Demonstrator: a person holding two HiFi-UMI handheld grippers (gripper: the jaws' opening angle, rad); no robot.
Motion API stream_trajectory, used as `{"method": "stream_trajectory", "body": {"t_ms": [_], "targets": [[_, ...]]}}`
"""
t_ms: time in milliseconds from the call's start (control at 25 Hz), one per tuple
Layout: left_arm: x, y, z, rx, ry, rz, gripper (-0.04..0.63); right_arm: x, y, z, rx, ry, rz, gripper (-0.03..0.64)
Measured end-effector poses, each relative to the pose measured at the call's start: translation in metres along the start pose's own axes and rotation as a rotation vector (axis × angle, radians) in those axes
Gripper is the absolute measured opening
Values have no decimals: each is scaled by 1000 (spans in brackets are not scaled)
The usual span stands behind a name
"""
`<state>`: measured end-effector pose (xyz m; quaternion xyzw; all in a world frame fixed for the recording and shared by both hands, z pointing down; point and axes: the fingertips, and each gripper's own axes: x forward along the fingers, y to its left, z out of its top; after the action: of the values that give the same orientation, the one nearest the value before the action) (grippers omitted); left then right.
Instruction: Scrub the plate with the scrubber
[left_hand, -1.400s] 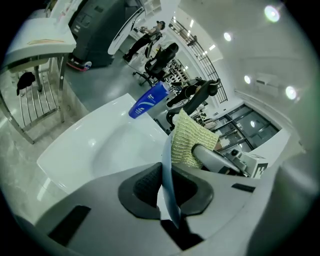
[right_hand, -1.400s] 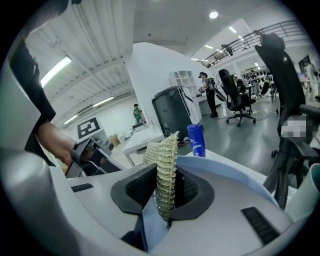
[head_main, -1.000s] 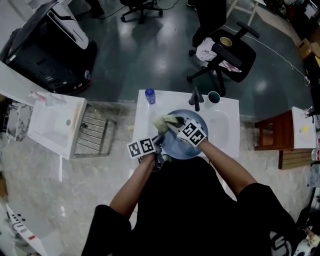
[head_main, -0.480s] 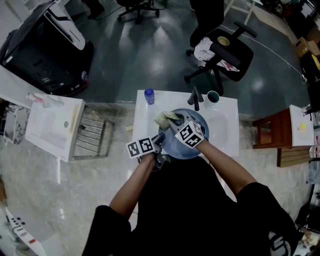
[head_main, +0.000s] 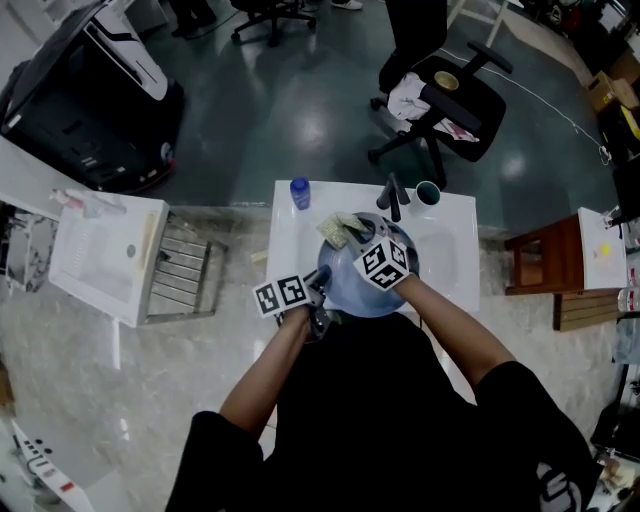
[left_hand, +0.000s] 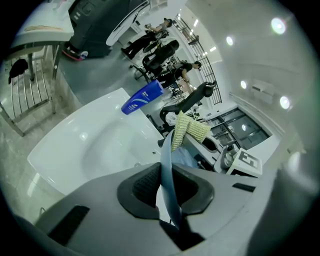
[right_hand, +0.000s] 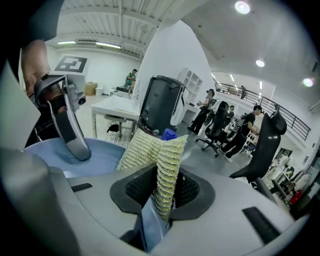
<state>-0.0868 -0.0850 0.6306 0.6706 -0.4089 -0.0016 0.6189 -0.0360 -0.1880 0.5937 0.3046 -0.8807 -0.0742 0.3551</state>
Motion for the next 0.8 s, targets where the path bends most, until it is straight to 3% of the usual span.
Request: {"method": "stream_trajectory", "body": {"t_ms": [800], "targets": [[-4,5,5,7,20,-15,46,-18,-33,-38,-9,112,-74,78]]}}
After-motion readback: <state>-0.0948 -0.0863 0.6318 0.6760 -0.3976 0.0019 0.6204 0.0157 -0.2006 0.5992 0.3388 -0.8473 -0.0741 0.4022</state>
